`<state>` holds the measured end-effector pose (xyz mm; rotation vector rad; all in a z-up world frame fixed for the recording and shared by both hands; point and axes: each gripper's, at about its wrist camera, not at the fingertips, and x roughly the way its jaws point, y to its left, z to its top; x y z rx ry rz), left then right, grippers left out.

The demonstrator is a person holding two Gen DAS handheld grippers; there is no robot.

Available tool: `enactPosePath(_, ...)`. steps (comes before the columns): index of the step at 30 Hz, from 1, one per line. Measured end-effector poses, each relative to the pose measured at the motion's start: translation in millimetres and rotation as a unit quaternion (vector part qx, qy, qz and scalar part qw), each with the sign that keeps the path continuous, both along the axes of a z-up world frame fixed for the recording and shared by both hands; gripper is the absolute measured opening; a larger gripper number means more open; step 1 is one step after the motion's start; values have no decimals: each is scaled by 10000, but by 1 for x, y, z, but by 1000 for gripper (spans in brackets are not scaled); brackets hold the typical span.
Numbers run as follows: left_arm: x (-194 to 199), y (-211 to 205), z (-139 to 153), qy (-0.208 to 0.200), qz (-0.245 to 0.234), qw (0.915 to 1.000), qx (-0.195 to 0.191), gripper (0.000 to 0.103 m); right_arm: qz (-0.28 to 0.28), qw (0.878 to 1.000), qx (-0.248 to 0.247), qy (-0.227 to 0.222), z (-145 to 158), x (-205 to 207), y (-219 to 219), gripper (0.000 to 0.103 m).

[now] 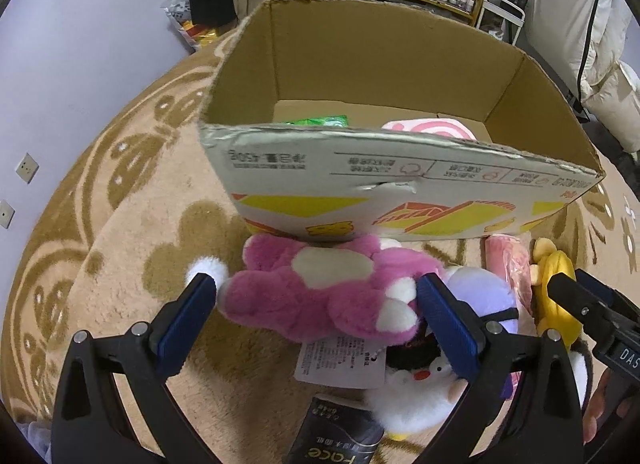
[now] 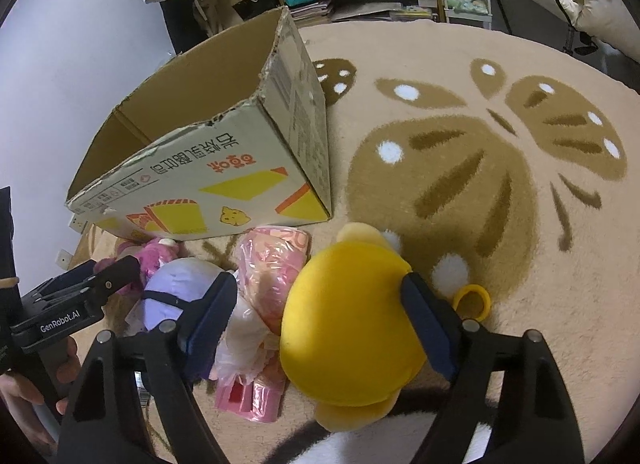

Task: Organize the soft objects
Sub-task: 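Grasp the yellow duck plush with the right tool while the left tool grasps the pink bear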

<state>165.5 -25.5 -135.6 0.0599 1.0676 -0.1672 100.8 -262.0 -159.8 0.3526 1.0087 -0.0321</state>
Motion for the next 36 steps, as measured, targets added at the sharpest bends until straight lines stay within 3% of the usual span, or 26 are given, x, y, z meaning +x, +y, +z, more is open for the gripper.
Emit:
enactPosePath(7,5,-7,-3,-19,-42,10000,38,103,-102,9999,38,50,-1,1,-4,88)
enactPosePath(18,16,-12,-16,174,-45,9995,-262,103,-261,9994,186,147,-7,3,-12,88)
enactPosePath(28,15,-27,-16,-58,-221,9997,108,100,-205,9992,246,236,-10,8,-13,89)
enactPosePath(30,13,-27,-15,-66,-255,9996,114,98,-203,9992,254,248,-11,10,-14,88)
enactPosePath(32,13,-29,-15,-45,-255,9996,112,94,-216,9992,200,264,-11,9,-15,78)
enactPosePath(36,10,-23,-13,76,-188,9998,-60,91,-235,9991,109,327,-11,9,-16,70)
